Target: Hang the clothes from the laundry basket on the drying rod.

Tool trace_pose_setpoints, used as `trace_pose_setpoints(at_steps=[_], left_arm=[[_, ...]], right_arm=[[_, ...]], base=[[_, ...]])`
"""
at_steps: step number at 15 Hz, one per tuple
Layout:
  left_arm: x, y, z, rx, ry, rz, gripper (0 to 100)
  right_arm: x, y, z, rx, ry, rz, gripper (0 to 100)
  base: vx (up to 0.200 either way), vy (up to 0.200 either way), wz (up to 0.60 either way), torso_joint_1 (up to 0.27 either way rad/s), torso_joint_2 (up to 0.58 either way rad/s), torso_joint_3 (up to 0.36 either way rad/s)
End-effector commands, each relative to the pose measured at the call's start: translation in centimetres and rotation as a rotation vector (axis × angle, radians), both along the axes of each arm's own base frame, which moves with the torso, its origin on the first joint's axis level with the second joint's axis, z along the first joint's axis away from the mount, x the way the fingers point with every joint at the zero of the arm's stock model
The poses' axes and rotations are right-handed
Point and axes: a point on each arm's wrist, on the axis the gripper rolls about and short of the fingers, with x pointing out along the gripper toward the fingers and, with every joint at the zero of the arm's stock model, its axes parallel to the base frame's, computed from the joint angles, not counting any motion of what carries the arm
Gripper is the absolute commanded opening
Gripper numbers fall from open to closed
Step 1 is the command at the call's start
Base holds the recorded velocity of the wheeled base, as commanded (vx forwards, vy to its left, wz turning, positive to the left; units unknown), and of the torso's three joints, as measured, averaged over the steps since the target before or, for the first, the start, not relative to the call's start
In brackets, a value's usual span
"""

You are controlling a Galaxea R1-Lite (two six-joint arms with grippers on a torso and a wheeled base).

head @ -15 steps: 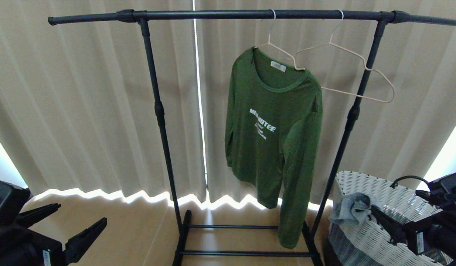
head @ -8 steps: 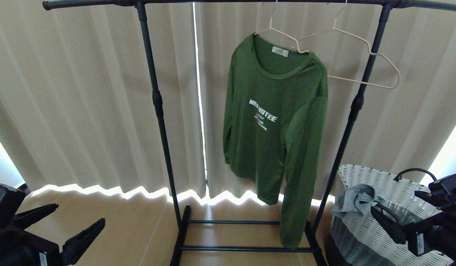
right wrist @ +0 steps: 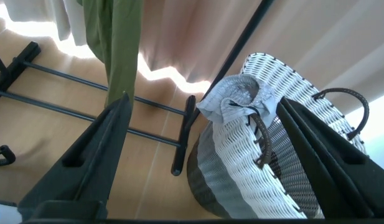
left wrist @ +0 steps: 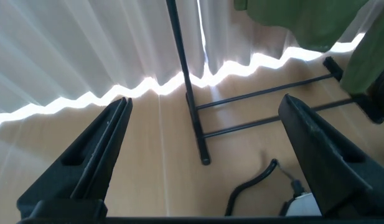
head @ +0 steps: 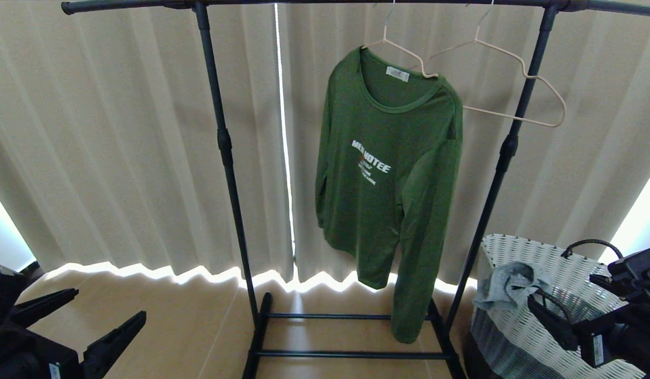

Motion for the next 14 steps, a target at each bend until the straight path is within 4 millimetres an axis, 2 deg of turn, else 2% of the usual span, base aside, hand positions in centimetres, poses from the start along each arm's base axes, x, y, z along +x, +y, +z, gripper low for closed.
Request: trace_pose_setpoints(at_steps=[1, 13, 14], left_arm=[[0.00, 0.02, -0.02, 0.008, -0.001, -0.001, 100], [-0.12, 0.04, -0.20, 0.014, 0.003, -0.002, 100], [-0.13, 0.05, -0.24, 0.014, 0.005, -0.002, 100]], right_arm=[[0.03, 0.02, -0.04, -0.001, 0.003, 0.001, 100], [0.02, 0.00, -0.01, 0.000, 0.000, 0.000, 100], [0.00, -0.01, 0.02, 0.000, -0.001, 0.000, 100]], base=[[0.000, 0.000, 0.00, 0.000, 0.00, 0.000], [0.000, -0.200, 0.00, 0.002, 0.00, 0.005], [0.000, 0.000, 0.00, 0.000, 0.00, 0.000]])
